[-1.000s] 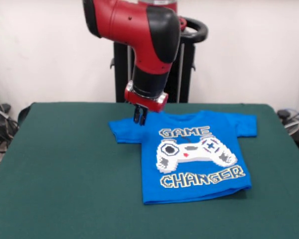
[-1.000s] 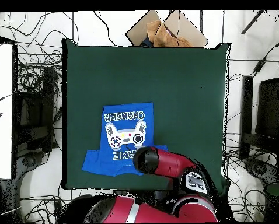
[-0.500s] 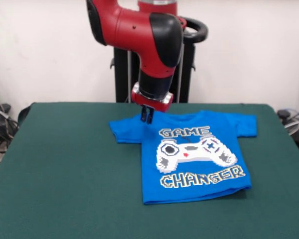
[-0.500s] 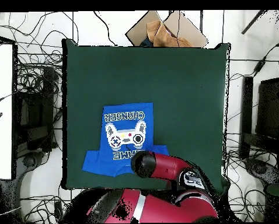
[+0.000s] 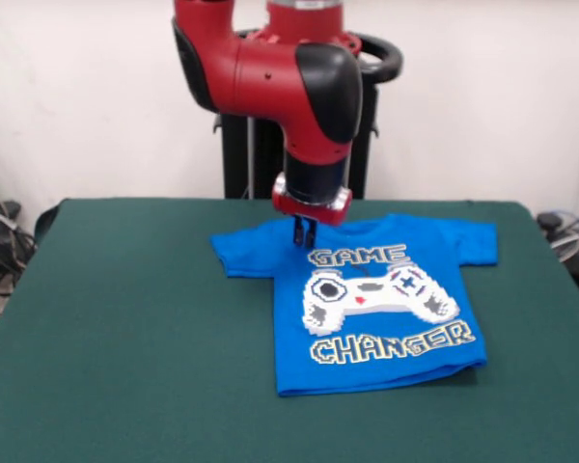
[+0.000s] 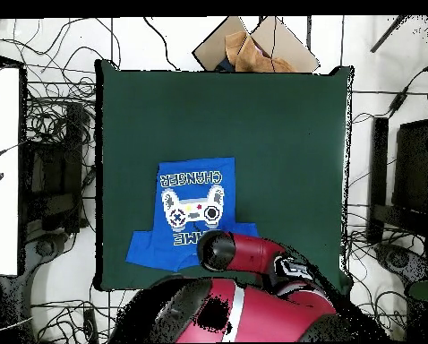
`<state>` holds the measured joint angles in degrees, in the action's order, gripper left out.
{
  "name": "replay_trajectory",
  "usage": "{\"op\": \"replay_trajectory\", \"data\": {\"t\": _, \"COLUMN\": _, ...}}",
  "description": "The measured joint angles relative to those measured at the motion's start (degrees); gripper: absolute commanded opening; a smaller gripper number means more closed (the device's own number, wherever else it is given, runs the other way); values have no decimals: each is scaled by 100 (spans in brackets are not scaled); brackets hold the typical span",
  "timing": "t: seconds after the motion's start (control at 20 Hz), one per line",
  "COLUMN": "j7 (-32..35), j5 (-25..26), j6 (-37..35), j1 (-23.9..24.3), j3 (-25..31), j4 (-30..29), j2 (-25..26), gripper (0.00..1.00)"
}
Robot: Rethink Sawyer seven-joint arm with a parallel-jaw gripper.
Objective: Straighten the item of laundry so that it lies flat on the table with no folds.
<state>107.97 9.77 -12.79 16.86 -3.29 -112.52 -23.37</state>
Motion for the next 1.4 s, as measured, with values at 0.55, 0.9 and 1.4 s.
{"op": "replay_trajectory", "data": {"t": 0.55, "j7": 0, "j5": 118, "j6": 101, "j1": -37, "j3": -20, "j4": 0, "j2": 57, "gripper": 0}}
{"op": "replay_trajectory", "data": {"t": 0.9, "j7": 0, "j5": 117, "j6": 283, "j1": -264, "j3": -185, "j4": -21, "j2": 71, "gripper": 0}}
{"op": "replay_trajectory", "data": {"t": 1.4, "j7": 0, "j5": 97, "j6": 405, "j1": -633, "j3": -586, "j4": -31, "j2": 185, "gripper": 0}}
